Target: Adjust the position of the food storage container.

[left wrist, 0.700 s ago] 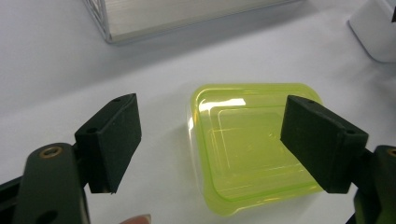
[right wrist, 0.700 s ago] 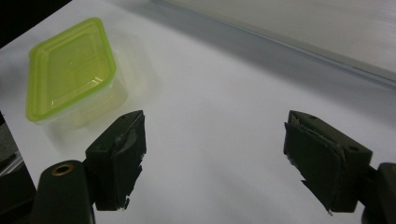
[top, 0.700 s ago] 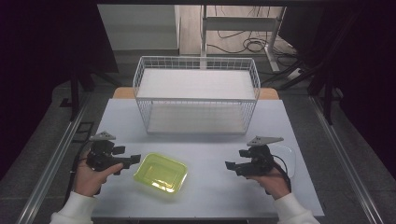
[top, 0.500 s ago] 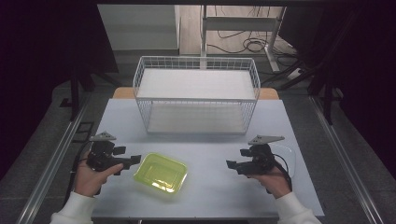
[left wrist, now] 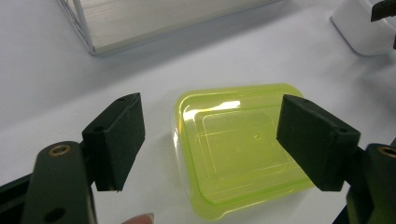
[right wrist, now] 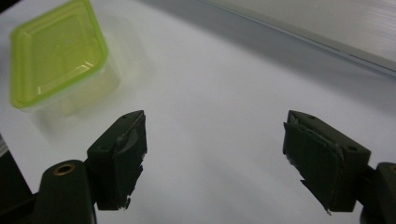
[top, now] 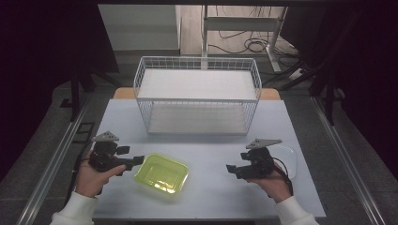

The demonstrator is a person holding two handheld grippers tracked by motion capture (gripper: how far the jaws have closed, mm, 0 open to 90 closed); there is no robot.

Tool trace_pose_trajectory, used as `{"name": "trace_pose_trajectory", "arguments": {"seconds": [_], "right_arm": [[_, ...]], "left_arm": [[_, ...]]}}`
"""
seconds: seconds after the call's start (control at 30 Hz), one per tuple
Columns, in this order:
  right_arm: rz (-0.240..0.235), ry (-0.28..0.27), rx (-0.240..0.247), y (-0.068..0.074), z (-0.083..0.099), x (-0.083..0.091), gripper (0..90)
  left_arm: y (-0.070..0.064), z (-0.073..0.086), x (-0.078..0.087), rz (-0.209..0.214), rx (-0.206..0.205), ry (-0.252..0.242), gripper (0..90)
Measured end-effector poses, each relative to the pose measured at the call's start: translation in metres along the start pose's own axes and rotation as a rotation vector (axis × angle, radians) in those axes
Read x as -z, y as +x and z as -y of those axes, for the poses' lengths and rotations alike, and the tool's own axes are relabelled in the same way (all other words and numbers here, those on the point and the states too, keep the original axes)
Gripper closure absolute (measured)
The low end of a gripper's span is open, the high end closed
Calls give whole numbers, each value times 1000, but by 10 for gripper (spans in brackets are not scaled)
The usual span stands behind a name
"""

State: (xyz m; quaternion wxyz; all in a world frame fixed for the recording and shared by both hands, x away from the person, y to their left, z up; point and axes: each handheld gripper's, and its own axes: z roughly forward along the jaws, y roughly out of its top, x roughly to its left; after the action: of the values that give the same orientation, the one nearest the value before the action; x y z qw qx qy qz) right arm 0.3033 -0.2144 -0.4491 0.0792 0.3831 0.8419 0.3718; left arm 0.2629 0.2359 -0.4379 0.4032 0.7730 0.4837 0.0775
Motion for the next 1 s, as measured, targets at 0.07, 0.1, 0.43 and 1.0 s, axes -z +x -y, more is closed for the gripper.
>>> {"name": "trace_pose_trajectory", "arguments": {"seconds": [0.07, 0.1, 0.43, 1.0], "right_arm": [[17, 20, 6, 1, -2, -1, 216], [19, 25, 2, 2, -3, -2, 217], [2, 37, 2, 5, -5, -4, 219], [6, 34, -1, 5, -5, -1, 220]], "left_arm": [[-1, 1, 1, -1, -5, 2, 246], [-1, 1, 1, -4, -7, 3, 251], [-9, 2, 9, 8, -51, 14, 350], [-55, 11, -21, 158, -253, 243, 451]]}}
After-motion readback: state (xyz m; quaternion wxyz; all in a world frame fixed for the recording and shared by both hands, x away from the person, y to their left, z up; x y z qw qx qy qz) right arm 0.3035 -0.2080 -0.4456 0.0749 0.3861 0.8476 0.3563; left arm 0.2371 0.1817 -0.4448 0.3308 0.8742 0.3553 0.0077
